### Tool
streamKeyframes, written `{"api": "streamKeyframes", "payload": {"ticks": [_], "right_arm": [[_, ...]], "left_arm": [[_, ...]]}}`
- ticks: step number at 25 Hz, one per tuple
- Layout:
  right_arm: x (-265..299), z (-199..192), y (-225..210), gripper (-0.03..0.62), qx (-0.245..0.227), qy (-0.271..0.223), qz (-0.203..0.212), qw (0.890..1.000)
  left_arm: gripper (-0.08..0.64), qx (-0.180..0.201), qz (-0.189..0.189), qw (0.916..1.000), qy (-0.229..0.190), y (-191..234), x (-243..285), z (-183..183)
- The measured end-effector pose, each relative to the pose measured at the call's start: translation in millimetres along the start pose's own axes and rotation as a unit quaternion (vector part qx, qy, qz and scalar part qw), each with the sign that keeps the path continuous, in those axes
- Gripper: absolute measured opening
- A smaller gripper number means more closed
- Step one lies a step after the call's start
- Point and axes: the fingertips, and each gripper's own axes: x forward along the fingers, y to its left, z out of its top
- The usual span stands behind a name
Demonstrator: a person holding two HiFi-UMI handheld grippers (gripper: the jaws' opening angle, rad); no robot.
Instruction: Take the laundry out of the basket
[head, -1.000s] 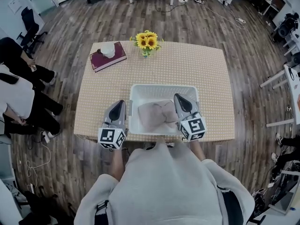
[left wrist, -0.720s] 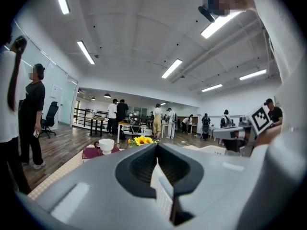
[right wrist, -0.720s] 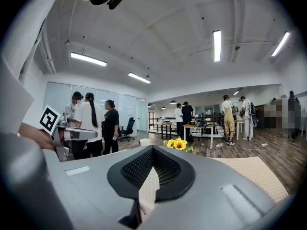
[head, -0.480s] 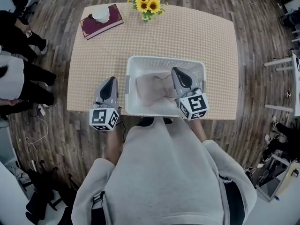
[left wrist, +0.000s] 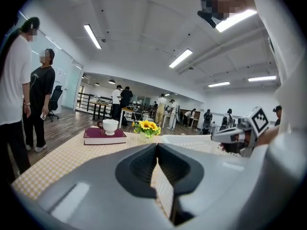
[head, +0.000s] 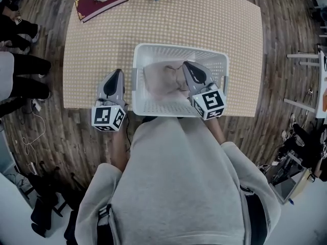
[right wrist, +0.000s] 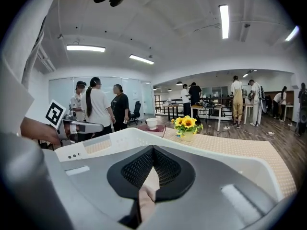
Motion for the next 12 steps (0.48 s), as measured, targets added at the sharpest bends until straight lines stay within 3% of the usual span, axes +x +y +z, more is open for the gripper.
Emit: {"api": "streamKeyframes", "payload": {"ticks": [4, 8, 10, 12], "right_arm": [[0, -6, 4, -0.002, -0.036, 0.018, 0.006, 0.999], [1, -19, 13, -0.002, -0.122, 0.06, 0.032, 0.99], [1, -27, 20, -0.002, -0.199, 0.09, 0.043, 0.975], [2, -41, 27, -0.002, -0.302, 0.125, 0.053, 0.944]], "left_arm": [[0.011, -0.007, -0.003, 1.0, -0.001, -2, 0, -4], [0.011, -0.013, -0.003, 0.9999, -0.007, -3, 0, -2], [0.011, -0.016, -0.003, 0.9998, -0.01, -3, -1, -2], [0.011, -0.02, 0.0, 0.9997, -0.014, -4, -4, -3]]}}
